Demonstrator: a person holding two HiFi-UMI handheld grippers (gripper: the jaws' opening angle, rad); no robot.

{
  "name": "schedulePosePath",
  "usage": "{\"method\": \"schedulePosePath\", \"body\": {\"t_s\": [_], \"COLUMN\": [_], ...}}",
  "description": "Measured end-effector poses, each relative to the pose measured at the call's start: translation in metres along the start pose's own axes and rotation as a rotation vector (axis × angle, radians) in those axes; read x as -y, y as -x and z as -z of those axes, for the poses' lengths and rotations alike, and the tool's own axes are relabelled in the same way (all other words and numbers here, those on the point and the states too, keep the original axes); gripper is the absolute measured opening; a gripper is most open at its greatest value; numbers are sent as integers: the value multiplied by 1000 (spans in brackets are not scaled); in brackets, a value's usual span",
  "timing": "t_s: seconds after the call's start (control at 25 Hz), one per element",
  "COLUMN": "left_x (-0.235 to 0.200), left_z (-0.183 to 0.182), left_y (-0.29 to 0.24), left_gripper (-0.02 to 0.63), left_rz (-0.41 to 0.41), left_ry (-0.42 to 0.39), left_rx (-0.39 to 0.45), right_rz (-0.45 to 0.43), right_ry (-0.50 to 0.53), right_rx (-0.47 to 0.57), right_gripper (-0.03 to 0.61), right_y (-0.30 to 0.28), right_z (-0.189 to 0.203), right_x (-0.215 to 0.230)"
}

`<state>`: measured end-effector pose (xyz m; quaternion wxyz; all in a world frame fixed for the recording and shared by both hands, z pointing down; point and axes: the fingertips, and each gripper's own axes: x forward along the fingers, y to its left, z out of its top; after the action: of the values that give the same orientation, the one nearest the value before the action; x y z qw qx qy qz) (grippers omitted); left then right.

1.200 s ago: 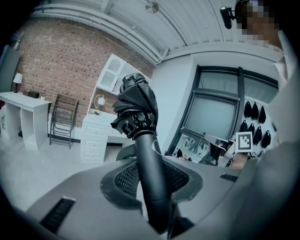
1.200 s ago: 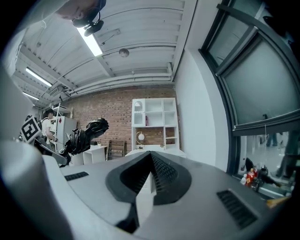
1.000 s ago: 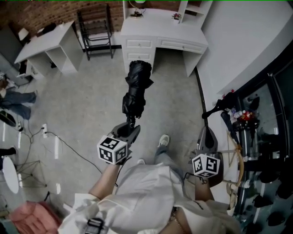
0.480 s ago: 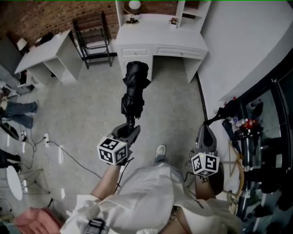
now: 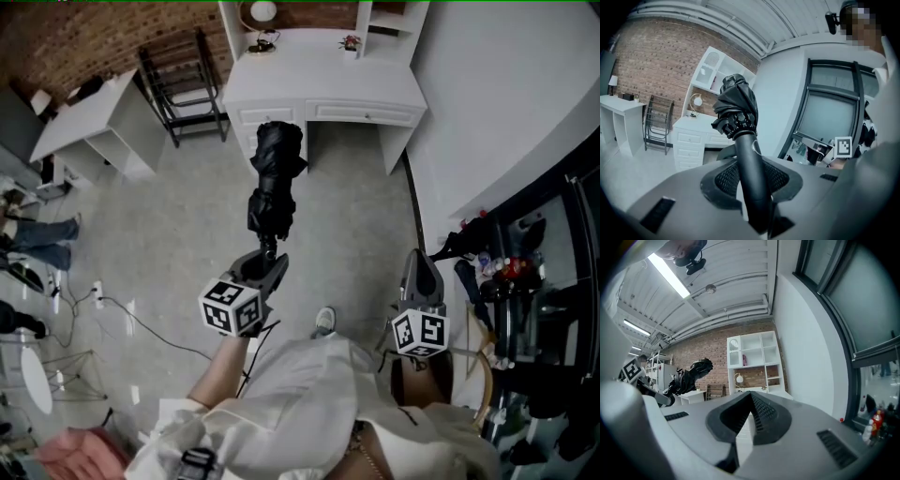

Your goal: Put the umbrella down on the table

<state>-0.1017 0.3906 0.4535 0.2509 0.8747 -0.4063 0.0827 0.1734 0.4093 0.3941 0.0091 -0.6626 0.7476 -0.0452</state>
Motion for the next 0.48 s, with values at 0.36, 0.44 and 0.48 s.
{"method": "schedulePosePath", "body": {"t_s": [0.36,0.44,0.48], "left_x": [11,13,14], "left_z": [-28,-33,-35], "left_y": [-69,-80,-84], "left_gripper": [133,133,133], "left_rz": [-25,-29,-32], "left_ry": [7,5,4], "left_rx": [11,17,18], "right_rz": [-40,-49,-53], "right_ry": [-12,-12,-12], "right_rx": [-3,-4,-5], "right_gripper": [18,18,18], "right_y": [-52,-61,-65], "right_z": [-5,-5,-4], "right_x": [56,65,68]}}
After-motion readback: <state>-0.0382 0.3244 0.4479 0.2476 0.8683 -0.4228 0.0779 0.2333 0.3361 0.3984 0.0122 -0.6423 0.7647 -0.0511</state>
